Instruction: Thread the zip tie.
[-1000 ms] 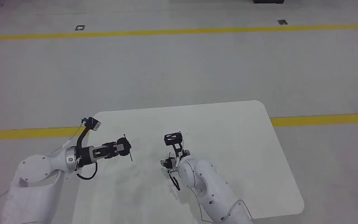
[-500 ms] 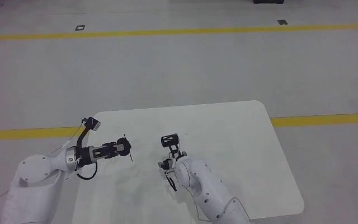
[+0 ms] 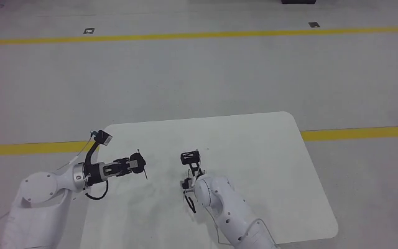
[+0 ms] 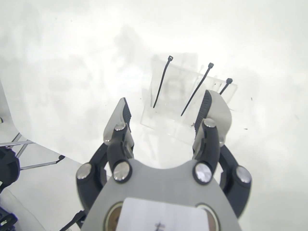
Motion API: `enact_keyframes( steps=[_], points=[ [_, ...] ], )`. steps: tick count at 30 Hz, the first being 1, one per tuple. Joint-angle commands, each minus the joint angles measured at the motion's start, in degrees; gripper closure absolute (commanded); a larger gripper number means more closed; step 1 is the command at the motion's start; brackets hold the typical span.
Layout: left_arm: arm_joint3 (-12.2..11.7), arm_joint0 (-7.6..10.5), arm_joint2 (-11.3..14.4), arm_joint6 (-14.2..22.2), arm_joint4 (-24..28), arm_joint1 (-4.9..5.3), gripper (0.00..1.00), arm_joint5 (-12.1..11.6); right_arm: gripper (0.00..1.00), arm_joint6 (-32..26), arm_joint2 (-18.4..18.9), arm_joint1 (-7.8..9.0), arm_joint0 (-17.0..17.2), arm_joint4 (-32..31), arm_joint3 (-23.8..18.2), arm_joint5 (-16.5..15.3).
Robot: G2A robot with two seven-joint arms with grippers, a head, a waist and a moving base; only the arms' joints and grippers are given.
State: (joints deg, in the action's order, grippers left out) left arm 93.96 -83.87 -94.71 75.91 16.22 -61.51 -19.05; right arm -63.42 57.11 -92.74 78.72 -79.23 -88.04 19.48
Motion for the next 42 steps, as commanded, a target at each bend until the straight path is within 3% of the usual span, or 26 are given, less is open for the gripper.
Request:
enact_keyframes(
  steps=[1, 16, 30, 42],
  points=[
    [0.00, 0.00, 0.00, 0.00, 0.00, 0.00, 1.00, 0.00, 0.50, 0.02, 0.22, -0.26, -0.04, -0.13, 0.41, 0.00],
    [0.00, 0.00, 0.00, 0.00, 0.00, 0.00, 1.00, 0.00, 0.51, 0.10, 2.29, -1.99, 0.31, -3.72, 2.50, 0.00],
    [0.00, 0.00, 0.00, 0.00, 0.00, 0.00, 1.00, 0.00, 0.52, -2.23, 2.63, -3.22, 1.00, -9.40, 0.47, 0.00],
    [0.00, 0.00, 0.00, 0.00, 0.00, 0.00, 1.00, 0.00, 0.55, -2.29, 3.72, -4.63, 0.04, -9.90, 3.88, 0.00]
  ],
)
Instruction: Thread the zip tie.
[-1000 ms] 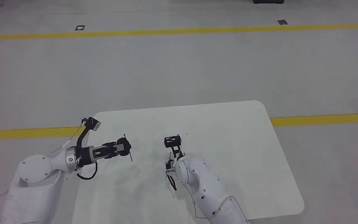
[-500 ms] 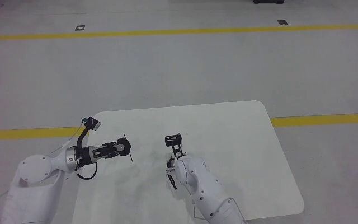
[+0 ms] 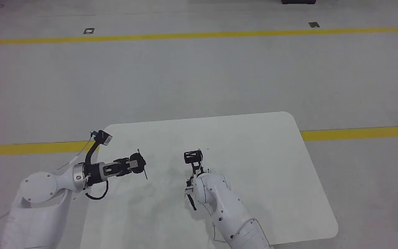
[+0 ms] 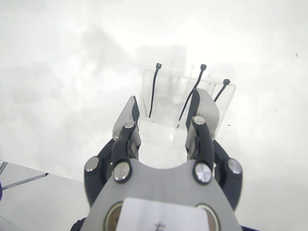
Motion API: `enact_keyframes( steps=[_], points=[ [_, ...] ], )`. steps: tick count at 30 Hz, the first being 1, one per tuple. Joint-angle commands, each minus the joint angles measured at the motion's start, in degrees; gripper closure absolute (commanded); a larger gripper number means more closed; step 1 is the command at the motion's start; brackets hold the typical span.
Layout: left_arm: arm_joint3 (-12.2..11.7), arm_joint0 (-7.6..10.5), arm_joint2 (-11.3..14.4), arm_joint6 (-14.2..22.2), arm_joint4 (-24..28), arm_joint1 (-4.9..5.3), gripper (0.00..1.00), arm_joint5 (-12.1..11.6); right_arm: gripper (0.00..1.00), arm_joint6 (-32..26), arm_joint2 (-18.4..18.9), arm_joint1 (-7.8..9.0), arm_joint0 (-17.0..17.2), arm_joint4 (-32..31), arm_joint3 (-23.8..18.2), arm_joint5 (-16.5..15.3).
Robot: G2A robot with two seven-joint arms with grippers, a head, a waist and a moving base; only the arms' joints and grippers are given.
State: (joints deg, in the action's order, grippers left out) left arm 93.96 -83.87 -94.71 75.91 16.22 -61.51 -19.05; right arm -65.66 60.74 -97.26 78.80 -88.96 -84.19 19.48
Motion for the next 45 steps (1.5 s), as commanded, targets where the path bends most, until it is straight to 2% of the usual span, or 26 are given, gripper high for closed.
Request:
enact_keyframes(
  steps=[1, 7, 16, 19, 21, 24, 32, 39, 42, 45],
  points=[
    [0.00, 0.00, 0.00, 0.00, 0.00, 0.00, 1.00, 0.00, 0.56, -0.17, 0.16, -0.20, -0.03, -0.32, -0.07, 0.00],
    [0.00, 0.00, 0.00, 0.00, 0.00, 0.00, 1.00, 0.00, 0.56, -1.11, 0.54, -0.49, 0.52, -1.00, -1.60, 0.00],
    [0.00, 0.00, 0.00, 0.00, 0.00, 0.00, 1.00, 0.00, 0.56, -2.66, 0.83, 0.23, 1.59, -1.00, -4.64, 0.00],
    [0.00, 0.00, 0.00, 0.00, 0.00, 0.00, 1.00, 0.00, 0.57, -3.12, 1.08, 0.60, 2.13, -1.00, -5.69, 0.00],
    [0.00, 0.00, 0.00, 0.00, 0.00, 0.00, 1.00, 0.00, 0.61, -3.27, 1.40, 0.81, 2.56, -1.00, -6.08, 0.00],
    [0.00, 0.00, 0.00, 0.00, 0.00, 0.00, 1.00, 0.00, 0.64, -3.26, 1.55, 1.00, 2.80, -1.00, -6.17, 0.00],
    [0.00, 0.00, 0.00, 0.00, 0.00, 0.00, 1.00, 0.00, 0.64, -3.00, 1.99, 1.25, 3.00, -1.00, -6.38, 0.00],
    [0.00, 0.00, 0.00, 0.00, 0.00, 0.00, 1.00, 0.00, 0.65, -2.23, 2.19, 1.20, 2.56, -1.00, -4.58, 0.00],
    [0.00, 0.00, 0.00, 0.00, 0.00, 0.00, 1.00, 0.00, 0.73, -1.97, 2.36, 1.08, 2.20, -1.00, -3.74, 0.00],
    [0.00, 0.00, 0.00, 0.00, 0.00, 0.00, 1.00, 0.00, 0.71, -1.79, 2.48, 0.94, 1.85, -1.00, -3.01, 0.00]
  ],
)
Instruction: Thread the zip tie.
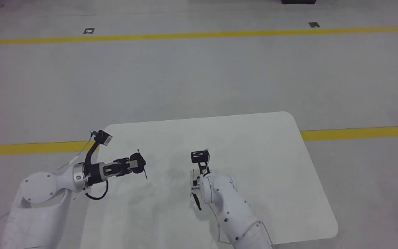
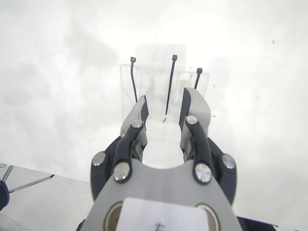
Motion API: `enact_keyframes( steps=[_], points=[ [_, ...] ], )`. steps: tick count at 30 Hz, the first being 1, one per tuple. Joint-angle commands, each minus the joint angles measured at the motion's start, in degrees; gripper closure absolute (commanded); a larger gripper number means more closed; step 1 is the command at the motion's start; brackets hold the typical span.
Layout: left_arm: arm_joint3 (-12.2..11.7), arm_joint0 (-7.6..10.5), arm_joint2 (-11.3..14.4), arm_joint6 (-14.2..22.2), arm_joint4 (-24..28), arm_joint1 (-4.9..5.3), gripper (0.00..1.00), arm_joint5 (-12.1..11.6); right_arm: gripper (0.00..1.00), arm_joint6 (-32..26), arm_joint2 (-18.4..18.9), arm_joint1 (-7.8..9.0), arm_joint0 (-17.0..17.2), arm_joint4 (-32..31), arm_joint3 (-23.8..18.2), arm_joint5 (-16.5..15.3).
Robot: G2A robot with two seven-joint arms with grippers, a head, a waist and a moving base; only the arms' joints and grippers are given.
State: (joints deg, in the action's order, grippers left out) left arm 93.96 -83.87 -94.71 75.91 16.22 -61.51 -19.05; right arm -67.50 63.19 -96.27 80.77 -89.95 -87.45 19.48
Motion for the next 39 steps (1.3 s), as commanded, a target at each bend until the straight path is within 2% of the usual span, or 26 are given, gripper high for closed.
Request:
enact_keyframes(
  steps=[1, 30, 39],
  points=[
    [0.00, 0.00, 0.00, 0.00, 0.00, 0.00, 1.00, 0.00, 0.71, 0.08, 0.03, -0.09, -0.22, 0.00, 0.46, 0.00],
    [0.00, 0.00, 0.00, 0.00, 0.00, 0.00, 1.00, 0.00, 0.71, 1.55, 0.69, -2.04, -3.09, 0.00, 6.38, 0.00],
    [0.00, 0.00, 0.00, 0.00, 0.00, 0.00, 1.00, 0.00, 0.80, 1.72, 0.87, -2.15, -3.25, 0.00, 6.65, 0.00]
  ],
)
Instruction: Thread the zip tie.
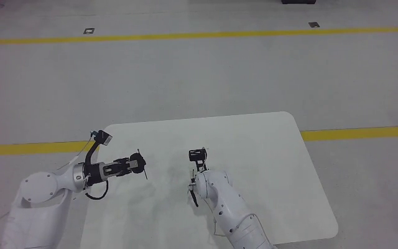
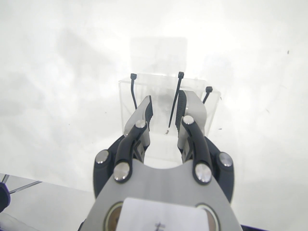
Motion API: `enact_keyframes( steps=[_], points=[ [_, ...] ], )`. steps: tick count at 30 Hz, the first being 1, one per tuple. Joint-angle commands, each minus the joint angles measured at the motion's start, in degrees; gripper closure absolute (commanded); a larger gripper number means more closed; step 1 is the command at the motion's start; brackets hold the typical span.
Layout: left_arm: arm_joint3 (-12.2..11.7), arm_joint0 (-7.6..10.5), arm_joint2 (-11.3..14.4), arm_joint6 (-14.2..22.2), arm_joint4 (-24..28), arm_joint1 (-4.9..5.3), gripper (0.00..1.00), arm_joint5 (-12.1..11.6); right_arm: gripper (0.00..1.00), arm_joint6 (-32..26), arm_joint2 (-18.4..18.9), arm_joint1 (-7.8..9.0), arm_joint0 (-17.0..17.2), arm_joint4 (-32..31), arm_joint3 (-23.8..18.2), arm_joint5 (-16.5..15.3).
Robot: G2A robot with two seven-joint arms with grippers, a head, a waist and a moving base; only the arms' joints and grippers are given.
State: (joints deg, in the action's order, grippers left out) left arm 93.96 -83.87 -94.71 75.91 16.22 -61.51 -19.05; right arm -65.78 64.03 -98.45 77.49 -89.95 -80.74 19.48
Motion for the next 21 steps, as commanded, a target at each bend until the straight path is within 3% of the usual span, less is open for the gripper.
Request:
enact_keyframes(
  steps=[1, 6, 9, 10, 21],
  points=[
    [0.00, 0.00, 0.00, 0.00, 0.00, 0.00, 1.00, 0.00, 0.81, 0.00, 0.08, 0.06, 0.07, 0.00, -0.14, 0.00],
    [0.00, 0.00, 0.00, 0.00, 0.00, 0.00, 1.00, 0.00, 0.84, -0.21, 0.24, 0.26, 0.25, 0.00, -0.51, 0.00],
    [0.00, 0.00, 0.00, 0.00, 0.00, 0.00, 1.00, 0.00, 0.99, -0.67, 0.35, 0.48, 0.47, 0.00, -1.20, 0.00],
    [0.00, 0.00, 0.00, 0.00, 0.00, 0.00, 1.00, 0.00, 1.00, -0.91, 0.39, 0.57, 0.56, 0.00, -1.56, 0.00],
    [0.00, 0.00, 0.00, 0.00, 0.00, 0.00, 1.00, 0.00, 1.00, -3.26, 1.07, 1.72, 3.36, 0.00, -8.90, 0.00]
  ],
)
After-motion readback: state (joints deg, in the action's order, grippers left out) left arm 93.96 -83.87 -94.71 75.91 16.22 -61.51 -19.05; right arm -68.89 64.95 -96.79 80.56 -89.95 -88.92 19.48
